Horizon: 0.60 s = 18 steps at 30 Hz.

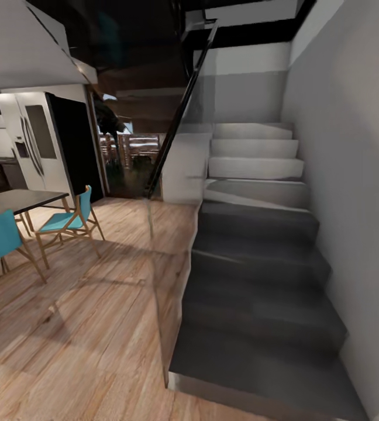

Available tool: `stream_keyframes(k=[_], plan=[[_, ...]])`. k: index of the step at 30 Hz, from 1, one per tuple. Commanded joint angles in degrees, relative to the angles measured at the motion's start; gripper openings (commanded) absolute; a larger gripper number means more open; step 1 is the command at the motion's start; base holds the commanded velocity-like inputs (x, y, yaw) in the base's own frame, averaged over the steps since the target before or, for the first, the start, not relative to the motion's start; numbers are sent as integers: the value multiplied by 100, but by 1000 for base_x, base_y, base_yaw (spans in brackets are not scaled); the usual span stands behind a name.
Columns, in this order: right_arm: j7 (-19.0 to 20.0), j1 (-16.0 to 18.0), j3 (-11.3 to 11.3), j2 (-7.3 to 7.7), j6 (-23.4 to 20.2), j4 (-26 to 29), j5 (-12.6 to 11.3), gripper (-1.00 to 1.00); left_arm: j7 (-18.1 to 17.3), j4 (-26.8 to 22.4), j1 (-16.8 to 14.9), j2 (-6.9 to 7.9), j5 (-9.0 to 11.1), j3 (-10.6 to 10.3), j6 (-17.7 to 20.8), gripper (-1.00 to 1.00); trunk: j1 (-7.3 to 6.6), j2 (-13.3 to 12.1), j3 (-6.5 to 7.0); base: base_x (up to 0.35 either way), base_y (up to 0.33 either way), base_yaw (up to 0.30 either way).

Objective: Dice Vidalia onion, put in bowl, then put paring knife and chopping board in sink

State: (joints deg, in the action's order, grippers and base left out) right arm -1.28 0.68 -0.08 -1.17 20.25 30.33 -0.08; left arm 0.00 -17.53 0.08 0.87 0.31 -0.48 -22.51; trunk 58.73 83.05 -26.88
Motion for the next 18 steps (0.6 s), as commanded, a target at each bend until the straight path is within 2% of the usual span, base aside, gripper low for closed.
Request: stream_keyframes(k=[1, 18], plan=[[-13, 2, 0, -1, 17, -1, -1, 100, 0, -5, 1, 1, 3, -5, -8, 100, 0, 3, -5, 0, 280, 285], [-21, 2, 0, -6, 19, -1, 1, 100, 0, -5, 1, 1, 7, -5, -8, 100, 0, 3, -5, 0, 307, 285]])
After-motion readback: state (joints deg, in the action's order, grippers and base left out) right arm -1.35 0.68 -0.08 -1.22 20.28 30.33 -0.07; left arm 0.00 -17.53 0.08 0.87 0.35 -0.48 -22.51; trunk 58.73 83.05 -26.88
